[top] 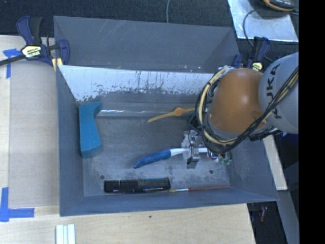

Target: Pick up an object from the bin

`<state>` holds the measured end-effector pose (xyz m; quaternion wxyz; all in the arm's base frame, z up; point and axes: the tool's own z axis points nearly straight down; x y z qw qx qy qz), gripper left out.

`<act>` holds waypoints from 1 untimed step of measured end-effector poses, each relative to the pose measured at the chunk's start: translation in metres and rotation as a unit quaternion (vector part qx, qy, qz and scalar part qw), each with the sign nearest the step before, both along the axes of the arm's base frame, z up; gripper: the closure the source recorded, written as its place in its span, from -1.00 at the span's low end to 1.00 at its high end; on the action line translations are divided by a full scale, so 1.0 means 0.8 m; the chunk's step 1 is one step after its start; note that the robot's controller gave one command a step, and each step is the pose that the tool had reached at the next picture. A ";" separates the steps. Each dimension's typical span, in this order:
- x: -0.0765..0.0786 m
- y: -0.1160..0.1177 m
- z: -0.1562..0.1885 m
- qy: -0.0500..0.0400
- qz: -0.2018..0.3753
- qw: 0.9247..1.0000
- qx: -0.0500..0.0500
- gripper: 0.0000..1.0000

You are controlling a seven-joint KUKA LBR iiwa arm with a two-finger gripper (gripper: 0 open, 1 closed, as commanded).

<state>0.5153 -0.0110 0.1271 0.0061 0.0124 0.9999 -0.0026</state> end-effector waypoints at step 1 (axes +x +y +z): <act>0.000 0.000 0.023 0.000 0.000 1.000 0.000 1.00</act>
Offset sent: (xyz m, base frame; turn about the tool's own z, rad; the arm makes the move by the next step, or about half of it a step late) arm 0.0002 -0.0001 0.0722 0.0005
